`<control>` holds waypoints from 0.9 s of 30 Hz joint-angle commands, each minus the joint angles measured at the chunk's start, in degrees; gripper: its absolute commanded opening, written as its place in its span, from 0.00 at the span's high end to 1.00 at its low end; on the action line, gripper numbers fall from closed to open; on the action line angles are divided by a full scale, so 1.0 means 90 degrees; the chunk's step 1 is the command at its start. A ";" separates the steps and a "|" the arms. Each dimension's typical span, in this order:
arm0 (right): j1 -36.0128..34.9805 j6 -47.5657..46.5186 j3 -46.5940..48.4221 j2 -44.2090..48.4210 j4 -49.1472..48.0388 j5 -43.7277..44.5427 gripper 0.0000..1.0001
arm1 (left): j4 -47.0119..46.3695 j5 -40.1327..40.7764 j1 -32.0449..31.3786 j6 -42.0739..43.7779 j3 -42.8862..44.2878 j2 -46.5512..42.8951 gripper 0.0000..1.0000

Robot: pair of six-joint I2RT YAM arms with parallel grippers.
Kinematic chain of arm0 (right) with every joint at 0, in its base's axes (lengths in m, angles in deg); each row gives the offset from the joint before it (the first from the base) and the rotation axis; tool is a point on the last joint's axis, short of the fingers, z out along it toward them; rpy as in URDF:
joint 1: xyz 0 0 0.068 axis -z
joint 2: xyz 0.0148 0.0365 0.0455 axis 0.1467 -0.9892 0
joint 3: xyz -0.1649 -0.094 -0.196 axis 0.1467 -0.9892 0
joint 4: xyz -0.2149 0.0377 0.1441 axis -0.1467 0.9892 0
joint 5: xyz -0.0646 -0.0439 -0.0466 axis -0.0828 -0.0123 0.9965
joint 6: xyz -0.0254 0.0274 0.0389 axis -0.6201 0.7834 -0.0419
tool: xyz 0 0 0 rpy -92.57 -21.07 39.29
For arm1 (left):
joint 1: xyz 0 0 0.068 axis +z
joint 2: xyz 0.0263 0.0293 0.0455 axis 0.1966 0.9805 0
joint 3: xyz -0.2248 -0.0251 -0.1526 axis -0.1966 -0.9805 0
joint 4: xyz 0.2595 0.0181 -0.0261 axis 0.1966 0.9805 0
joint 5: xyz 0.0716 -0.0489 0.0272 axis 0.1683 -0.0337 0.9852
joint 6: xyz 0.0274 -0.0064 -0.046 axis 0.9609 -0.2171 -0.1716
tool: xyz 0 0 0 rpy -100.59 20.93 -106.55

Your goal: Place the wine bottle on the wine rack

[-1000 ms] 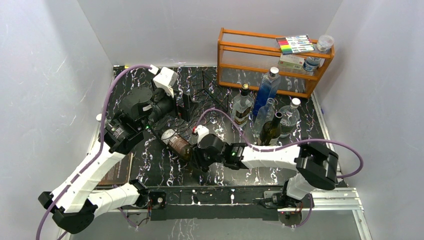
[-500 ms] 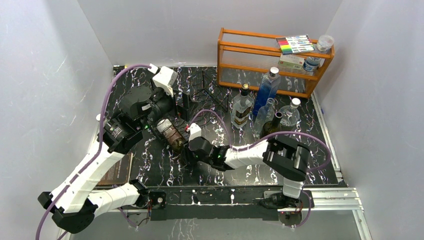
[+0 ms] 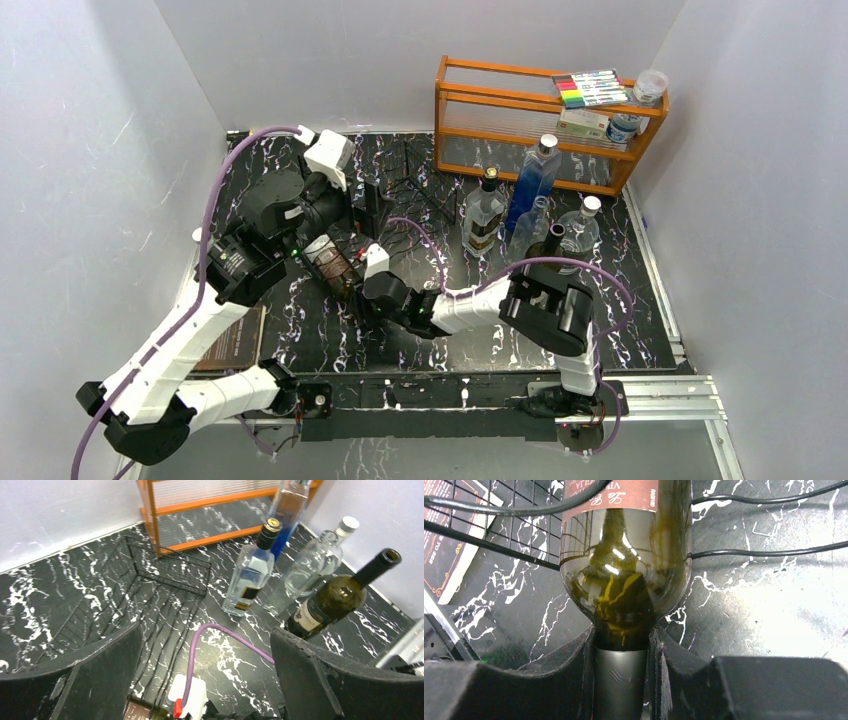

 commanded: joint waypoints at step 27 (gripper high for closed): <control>0.0132 -0.0023 0.0499 0.0465 -0.0241 -0.0147 0.17 | -0.0125 0.1218 0.0026 0.0266 0.0456 -0.0710 0.02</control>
